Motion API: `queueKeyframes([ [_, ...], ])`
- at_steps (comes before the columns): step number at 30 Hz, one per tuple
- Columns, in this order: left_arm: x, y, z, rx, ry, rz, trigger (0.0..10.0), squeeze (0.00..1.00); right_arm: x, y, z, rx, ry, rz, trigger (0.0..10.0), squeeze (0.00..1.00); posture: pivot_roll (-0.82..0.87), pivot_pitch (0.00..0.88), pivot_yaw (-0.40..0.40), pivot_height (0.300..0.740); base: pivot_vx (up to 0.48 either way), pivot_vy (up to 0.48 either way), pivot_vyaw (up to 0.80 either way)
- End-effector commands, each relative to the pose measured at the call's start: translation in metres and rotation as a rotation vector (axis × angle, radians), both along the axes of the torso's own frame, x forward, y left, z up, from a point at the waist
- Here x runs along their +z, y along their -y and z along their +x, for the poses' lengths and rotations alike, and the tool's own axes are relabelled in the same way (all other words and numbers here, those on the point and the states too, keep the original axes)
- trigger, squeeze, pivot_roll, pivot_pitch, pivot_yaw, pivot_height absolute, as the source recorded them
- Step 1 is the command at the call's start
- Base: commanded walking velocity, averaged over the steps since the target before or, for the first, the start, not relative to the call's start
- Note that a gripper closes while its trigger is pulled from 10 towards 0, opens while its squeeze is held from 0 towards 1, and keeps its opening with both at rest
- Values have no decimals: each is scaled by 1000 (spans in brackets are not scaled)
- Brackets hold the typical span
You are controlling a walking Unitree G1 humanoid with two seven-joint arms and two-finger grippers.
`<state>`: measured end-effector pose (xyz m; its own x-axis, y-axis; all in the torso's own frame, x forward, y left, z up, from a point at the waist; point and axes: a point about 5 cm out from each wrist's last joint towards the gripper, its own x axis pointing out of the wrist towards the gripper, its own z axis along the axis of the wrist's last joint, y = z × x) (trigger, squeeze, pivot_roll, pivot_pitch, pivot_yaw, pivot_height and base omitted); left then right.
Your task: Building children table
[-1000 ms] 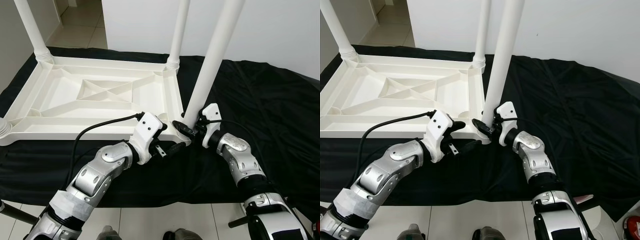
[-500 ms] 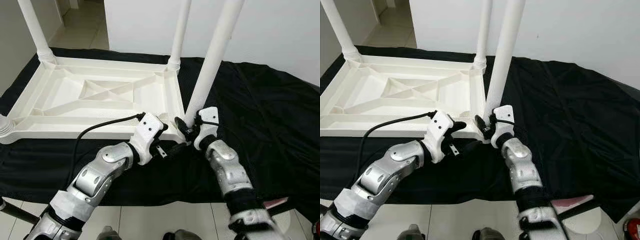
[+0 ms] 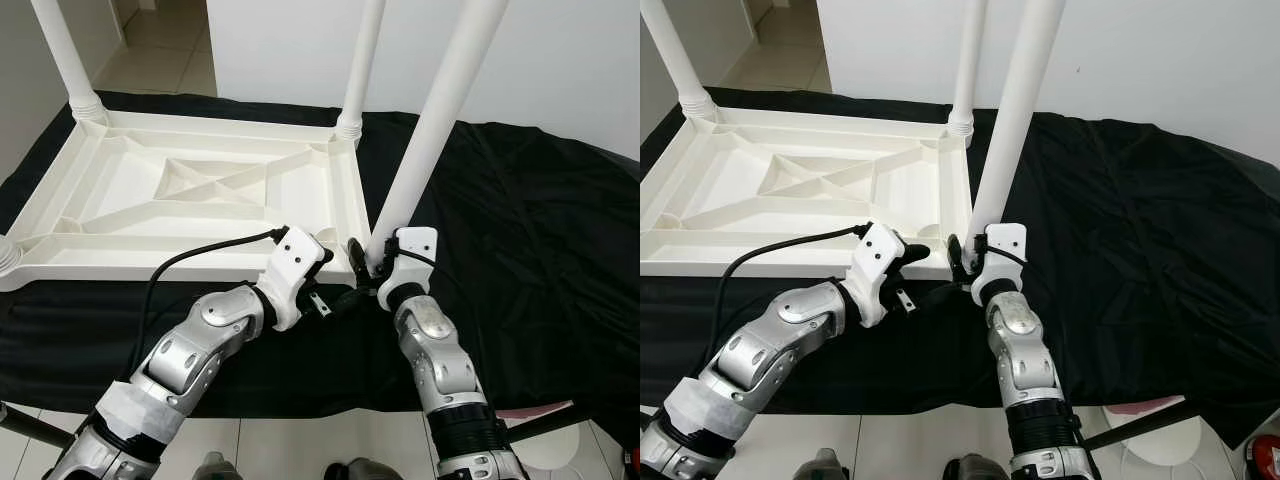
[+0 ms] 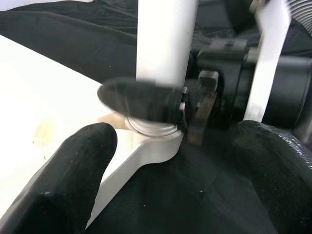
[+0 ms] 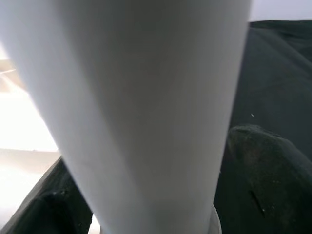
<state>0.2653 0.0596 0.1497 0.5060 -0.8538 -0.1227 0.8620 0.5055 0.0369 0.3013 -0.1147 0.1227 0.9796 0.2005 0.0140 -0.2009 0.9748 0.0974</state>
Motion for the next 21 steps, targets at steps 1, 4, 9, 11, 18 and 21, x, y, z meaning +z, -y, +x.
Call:
queueKeyframes([
  [1, 0, 4, -5, -127, -5, 10, 10000, 0, -2, 6, 0, 42, -16, 22, 10000, 1000, 102, 0, -66, 740, 0, 0, 0],
  [4, 3, 4, -4, -130, 1, 6, 10000, 0, 0, 17, 3, 173, 9, -18, 10000, 1000, 96, 0, -59, 740, 0, 0, 0],
  [9, 1, 4, -4, -139, 0, 12, 10000, 0, 4, 26, 6, 372, 29, -96, 10000, 0, 88, 0, -55, 740, 0, 0, 0],
  [11, 2, 5, -3, -140, 1, 12, 10000, 0, 5, 27, 8, 412, 33, -117, 10000, 0, 88, 0, -55, 740, 0, 0, 0],
  [18, 5, 4, 0, -140, 12, 15, 10000, 0, 5, 27, 25, 580, 17, -237, 9725, 0, 97, 0, -45, 740, 0, 0, 0],
  [21, 4, 2, -1, -134, 8, 16, 10000, 0, 1, 22, 29, 606, 5, -244, 745, 0, 103, 0, -45, 740, 0, 0, 0],
])
